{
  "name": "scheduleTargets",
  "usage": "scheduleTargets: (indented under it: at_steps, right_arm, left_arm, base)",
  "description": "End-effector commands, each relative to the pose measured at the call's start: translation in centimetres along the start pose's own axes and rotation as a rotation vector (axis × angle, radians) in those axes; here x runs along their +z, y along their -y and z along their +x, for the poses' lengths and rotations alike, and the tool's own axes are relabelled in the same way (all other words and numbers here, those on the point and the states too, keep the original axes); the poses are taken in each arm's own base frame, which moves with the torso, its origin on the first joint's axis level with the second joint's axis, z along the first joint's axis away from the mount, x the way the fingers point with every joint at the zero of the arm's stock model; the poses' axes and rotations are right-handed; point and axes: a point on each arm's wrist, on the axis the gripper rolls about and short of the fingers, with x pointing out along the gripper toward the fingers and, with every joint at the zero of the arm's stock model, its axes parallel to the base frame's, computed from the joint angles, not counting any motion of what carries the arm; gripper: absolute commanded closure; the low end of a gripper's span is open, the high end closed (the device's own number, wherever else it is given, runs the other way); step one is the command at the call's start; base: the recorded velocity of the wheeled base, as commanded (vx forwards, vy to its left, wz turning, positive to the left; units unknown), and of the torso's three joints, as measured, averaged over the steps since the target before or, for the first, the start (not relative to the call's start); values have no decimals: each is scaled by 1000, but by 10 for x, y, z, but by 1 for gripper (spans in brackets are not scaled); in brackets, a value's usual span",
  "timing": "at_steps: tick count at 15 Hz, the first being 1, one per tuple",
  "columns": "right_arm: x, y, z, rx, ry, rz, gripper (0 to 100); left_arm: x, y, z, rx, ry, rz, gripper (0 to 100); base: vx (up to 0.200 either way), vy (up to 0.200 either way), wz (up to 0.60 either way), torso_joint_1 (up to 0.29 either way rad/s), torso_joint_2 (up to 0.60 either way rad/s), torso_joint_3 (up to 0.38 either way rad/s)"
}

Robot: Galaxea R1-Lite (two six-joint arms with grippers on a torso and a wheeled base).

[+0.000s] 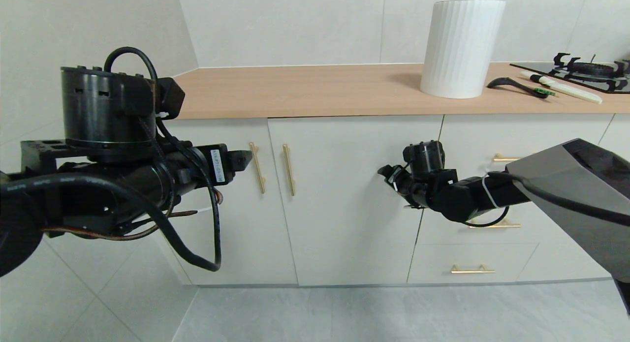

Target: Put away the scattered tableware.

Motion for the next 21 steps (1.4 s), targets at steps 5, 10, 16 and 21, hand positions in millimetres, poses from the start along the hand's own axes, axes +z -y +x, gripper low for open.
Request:
scheduleTargets:
  at_steps: [5,10,16,21]
  right_arm:
    - [-1,3,3,-11,1,-4,0]
    - [-5,-21,-86,8,-6,-175,0]
    - [30,44,-276,43,181,-381,0]
    - [28,144,-414,72,518,-527,0]
  left_arm:
    - [-1,0,1,2,-5,2,0]
    - [18,-9,-35,-37,88,-40,0]
    - [-25,-76,-142,-61,208,6,0]
    - [-78,-131,-221,-26,291,-38,0]
  base:
    - [0,0,0,0,0,0]
    - [0,0,0,0,0,0]
    - [0,0,0,0,0,0]
    - [0,0,0,0,0,0]
